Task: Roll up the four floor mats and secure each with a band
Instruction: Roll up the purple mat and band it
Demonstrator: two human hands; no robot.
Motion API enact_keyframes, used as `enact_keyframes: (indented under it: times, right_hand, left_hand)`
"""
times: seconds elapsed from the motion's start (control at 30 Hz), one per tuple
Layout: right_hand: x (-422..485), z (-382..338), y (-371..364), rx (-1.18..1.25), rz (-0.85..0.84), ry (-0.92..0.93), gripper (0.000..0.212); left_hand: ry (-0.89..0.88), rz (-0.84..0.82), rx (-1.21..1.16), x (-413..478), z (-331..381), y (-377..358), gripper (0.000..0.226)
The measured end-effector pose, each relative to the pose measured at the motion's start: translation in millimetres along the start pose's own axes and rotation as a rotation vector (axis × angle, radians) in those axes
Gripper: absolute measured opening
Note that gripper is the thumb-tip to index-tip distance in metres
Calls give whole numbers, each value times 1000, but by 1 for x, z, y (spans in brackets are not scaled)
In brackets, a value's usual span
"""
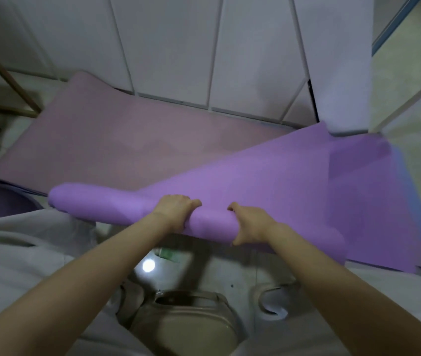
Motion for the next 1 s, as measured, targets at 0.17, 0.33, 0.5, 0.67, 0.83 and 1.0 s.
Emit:
enact_keyframes:
  times: [0.17,0.33,0.5,0.67,0.83,1.0]
  right_hand:
    - [-14,-14,-11,-265,175,-53,95]
    - [-20,-11,-23,-205,151,-29,89]
    - [-20,-8,-33,-98,14,12,82]
    - [-15,4,-35,-14,-103,22,85]
    - [-8,9,-37,26,-202,2,87]
    - [-14,7,-47,90,-311,-17,88]
  left_hand:
    - [-17,-23,3,12,10,-2,58]
    - [-122,-273,-51,16,26,-18,70]
    - [-134,-397,-236,5,34,-41,82]
    - [-111,19,-22,-16,38,-42,103]
    - [-70,265,131,-27,39,-48,133]
    - [-115,71,15,-15,44,-54,94]
Point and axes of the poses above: each hand's wrist, its own x-axis towards the middle knuckle, its own y-axis out of the back of the hand, z = x × y, the point moved 10 cm from there along x, towards the middle knuckle, and after that the axes turned 1 degree about z, right-handed, at the moved point
